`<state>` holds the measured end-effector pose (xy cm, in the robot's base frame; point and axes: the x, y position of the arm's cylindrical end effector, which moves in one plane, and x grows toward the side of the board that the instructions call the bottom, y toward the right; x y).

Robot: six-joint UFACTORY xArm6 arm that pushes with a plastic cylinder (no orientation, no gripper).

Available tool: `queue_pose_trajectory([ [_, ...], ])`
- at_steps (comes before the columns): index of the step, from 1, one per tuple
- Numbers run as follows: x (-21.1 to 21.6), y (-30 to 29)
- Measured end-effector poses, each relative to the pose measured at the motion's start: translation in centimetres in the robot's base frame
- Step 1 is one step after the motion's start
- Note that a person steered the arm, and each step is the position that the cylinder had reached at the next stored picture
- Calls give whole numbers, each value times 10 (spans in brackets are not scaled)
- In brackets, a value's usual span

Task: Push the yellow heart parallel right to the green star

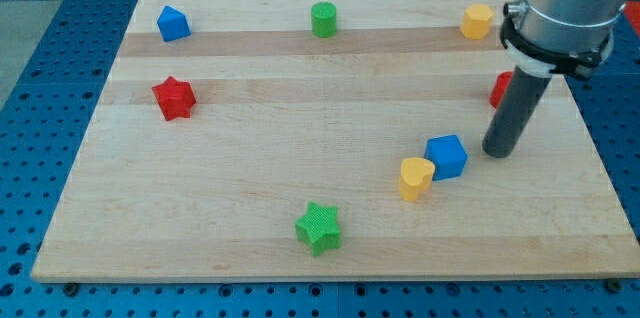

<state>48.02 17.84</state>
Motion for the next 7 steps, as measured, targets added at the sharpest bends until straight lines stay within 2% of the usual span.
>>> queue_pose_trajectory([
  [2, -41, -52],
  [4, 18, -56],
  [6, 30, -19],
  [7, 30, -39],
])
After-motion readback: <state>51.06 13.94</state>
